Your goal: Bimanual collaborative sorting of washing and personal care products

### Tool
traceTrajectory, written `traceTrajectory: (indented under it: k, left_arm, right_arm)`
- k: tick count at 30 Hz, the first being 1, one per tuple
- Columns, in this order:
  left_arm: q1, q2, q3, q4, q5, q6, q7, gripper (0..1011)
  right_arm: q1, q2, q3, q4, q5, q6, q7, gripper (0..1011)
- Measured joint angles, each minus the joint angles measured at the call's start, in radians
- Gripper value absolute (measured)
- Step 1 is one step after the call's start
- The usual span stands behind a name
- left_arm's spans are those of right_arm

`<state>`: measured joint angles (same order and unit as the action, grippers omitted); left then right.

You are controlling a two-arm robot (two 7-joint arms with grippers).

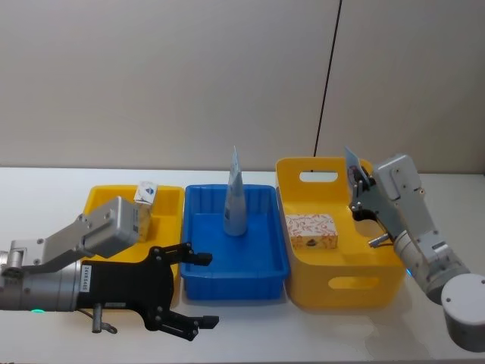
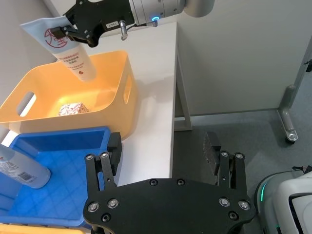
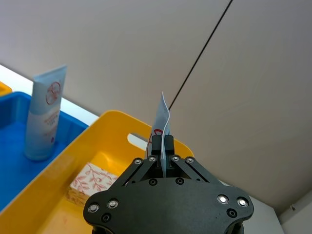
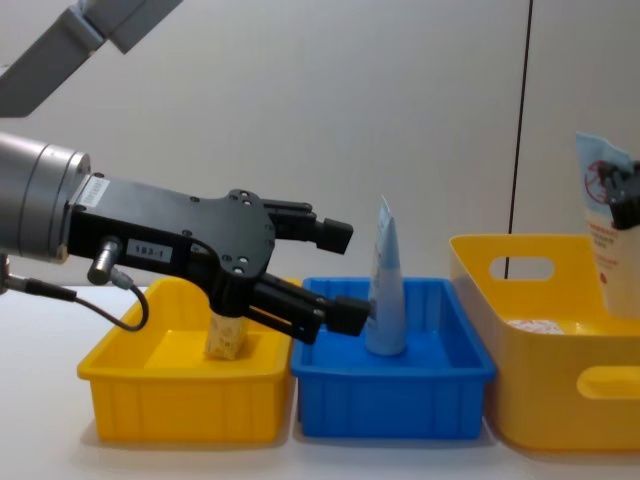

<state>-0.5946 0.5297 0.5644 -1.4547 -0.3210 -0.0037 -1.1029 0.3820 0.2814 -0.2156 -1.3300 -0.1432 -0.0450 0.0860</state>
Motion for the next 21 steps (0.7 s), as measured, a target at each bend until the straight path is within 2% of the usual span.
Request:
traceTrajectory:
  k: [7, 21]
  left_arm:
    - [0.0, 0.0, 0.0, 0.0, 0.0, 0.0, 0.0, 1002]
    - [0.0, 0.0, 0.0, 0.0, 0.0, 0.0, 0.0, 1002]
  right_arm:
    - [0.008, 0.001, 0.004, 0.039, -0.02, 0.002, -0.008, 33]
    - [0.019, -0.015, 0.009, 0.093, -0.047, -0.047, -0.034, 439]
